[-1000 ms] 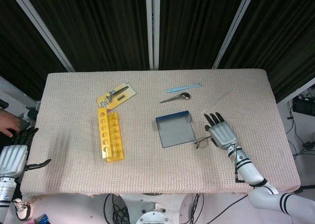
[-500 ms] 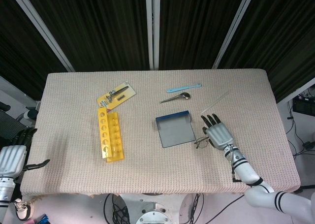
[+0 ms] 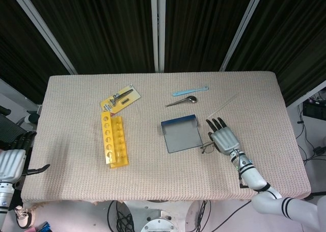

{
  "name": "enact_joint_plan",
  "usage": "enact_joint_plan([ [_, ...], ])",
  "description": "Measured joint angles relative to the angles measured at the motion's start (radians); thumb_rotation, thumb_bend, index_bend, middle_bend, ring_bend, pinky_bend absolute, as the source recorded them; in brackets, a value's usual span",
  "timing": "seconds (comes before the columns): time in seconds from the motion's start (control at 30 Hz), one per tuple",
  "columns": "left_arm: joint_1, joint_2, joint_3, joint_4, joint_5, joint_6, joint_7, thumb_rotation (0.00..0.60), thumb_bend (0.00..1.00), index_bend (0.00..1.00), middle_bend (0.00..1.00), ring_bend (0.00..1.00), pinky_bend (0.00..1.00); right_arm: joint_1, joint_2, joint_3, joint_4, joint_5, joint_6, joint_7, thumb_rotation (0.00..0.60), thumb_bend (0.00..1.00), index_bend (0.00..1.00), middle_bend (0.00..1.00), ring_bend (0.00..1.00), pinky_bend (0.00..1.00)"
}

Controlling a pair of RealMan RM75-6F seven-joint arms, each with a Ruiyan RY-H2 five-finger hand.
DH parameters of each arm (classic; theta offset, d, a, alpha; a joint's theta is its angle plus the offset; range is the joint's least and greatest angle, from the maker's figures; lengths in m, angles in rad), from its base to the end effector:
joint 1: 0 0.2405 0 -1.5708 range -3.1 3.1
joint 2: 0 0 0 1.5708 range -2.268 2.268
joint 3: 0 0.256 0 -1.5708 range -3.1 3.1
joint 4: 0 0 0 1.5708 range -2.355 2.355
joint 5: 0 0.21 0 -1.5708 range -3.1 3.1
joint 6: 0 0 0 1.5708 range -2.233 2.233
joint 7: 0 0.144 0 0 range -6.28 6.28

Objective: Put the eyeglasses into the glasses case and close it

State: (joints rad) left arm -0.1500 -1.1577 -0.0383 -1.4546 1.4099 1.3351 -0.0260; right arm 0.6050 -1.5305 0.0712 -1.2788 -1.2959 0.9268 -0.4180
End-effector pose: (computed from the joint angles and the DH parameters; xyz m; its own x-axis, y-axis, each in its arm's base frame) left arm -0.3484 0.2016 0.1493 0.4628 0.1210 0.8781 0.8818 0.0381 -0.4700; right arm -0.2399 -0.3241 -0.0107 0.7221 -0.2202 0.6558 -0.6796 -0.4031 0.6129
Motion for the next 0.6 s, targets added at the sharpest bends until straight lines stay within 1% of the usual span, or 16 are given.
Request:
enact_joint_plan([
  [0.07,-0.001,-0.001,0.000,0.002,-0.001,-0.003,-0.002,0.371,0.06,0.07,0.06,0.07,0.22,0.001,-0.002,-0.002,0.005,0.000,-0.002,0.004,0.600,0.34,0.53,0.00,0.00,0.00],
  [0.17,-0.002,-0.002,0.001,0.004,-0.003,-0.008,-0.003,0.370,0.06,0.07,0.06,0.07,0.22,0.003,-0.002,-0.003,0.007,0.003,-0.009,0.010,0.600,0.40,0.55,0.00,0.00,0.00],
  [0.27,-0.003,-0.003,0.000,0.006,-0.008,-0.013,-0.002,0.372,0.06,0.07,0.06,0.07,0.22,0.005,-0.004,-0.003,0.011,0.003,-0.009,0.014,0.600,0.43,0.59,0.00,0.00,0.00],
  [0.43,-0.005,-0.003,0.000,0.006,-0.012,-0.020,-0.002,0.373,0.06,0.07,0.06,0.07,0.22,0.002,-0.010,-0.003,0.021,-0.009,0.007,0.032,0.600,0.45,0.65,0.00,0.00,0.00],
  [0.6,-0.007,-0.002,-0.002,0.005,-0.014,-0.023,-0.002,0.372,0.06,0.07,0.06,0.07,0.22,-0.001,-0.010,-0.002,0.026,-0.023,0.025,0.057,0.600,0.46,0.66,0.00,0.00,0.00],
])
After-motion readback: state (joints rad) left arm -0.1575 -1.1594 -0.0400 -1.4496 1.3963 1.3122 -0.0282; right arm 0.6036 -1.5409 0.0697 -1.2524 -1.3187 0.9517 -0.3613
